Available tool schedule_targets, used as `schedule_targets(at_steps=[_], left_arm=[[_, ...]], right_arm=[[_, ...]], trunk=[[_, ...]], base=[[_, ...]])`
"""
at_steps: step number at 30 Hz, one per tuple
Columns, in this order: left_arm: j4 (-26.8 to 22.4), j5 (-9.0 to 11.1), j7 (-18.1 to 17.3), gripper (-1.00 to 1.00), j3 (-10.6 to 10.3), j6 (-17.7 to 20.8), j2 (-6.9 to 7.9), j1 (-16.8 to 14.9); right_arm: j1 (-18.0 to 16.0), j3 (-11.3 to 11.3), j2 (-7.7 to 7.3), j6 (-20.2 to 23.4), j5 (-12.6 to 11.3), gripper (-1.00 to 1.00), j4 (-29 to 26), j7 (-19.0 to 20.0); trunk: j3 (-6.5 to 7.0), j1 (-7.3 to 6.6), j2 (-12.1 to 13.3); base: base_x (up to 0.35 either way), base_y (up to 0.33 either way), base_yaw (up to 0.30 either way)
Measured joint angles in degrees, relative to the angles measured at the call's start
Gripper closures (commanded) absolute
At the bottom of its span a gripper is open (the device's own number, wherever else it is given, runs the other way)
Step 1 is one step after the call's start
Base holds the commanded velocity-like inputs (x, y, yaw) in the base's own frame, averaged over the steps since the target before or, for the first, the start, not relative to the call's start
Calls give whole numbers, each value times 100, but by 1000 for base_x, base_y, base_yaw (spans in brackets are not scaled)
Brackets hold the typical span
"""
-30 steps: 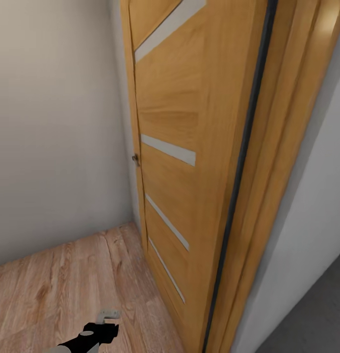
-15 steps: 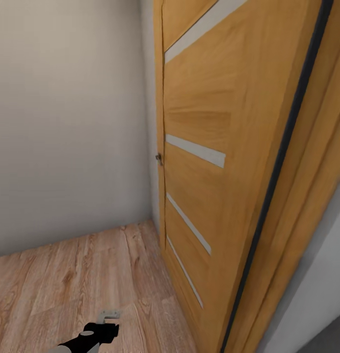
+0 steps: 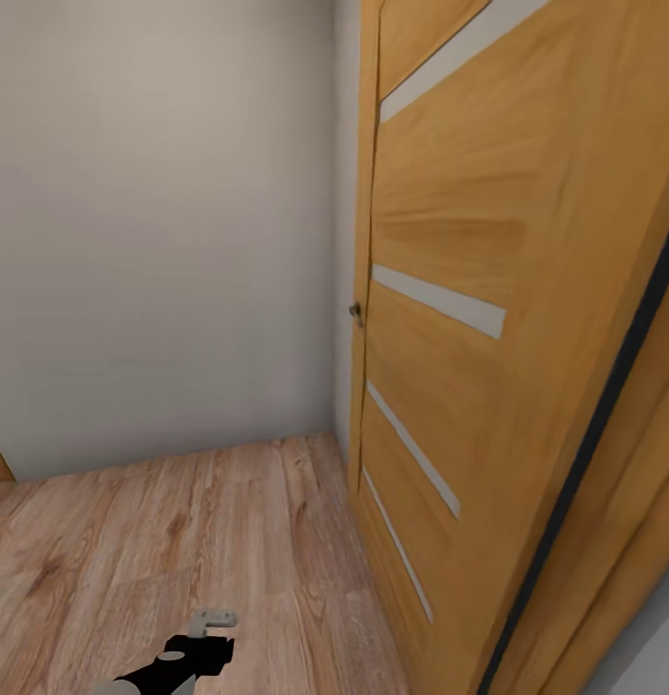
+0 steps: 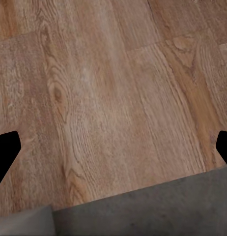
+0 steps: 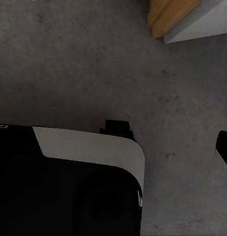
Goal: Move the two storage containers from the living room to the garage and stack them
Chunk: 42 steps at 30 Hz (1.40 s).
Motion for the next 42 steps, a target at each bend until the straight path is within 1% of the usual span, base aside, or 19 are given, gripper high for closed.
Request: schedule_targets(at_steps=[11,27,29,31,33,35,36,38,40,42], left_arm=[[-1,-2,-1,-100,0,-9,-3,0],[-1,-5,0,-100,0,-5,-13,0],[3,2,0,-100,0,-1,-90,0],[6,5,-5,-100,0,1,-124,0],[10,4,-5,-100,0,0,-146,-1],[14,4,-5,-100,0,3,-157,-1],[14,3,-5,-100,0,3,-158,-1],[15,3,-5,-100,0,3,-160,-1],[11,6,-1,-100,0,3,-161,-1],[9,7,1,-100,0,3,-161,-1]], right_arm=[[0,0,0,0,0,-100,0,0],[0,0,5,0,0,-100,0,0],[0,2,-4,8,0,-100,0,1],[0,5,-12,9,6,-100,0,2],[1,7,-26,5,89,-100,-1,2],[2,5,-21,2,306,-100,-2,6],[1,3,-18,2,363,-100,-2,6],[1,-3,-18,-3,560,-100,-2,7],[2,-7,-18,-6,673,-100,-2,3],[2,-8,-12,-7,698,-100,-2,2]], trunk=[[0,-1,0],[0,1,0],[-2,1,0],[-4,1,0],[-5,1,0],[-5,1,0],[-5,1,0],[-6,1,0],[-6,1,0],[-6,-1,0]], base=[[151,-146,282],[8,-8,282],[0,0,272],[0,0,150],[0,0,57],[0,0,22],[0,0,13],[0,0,7],[52,0,2],[197,0,1]])
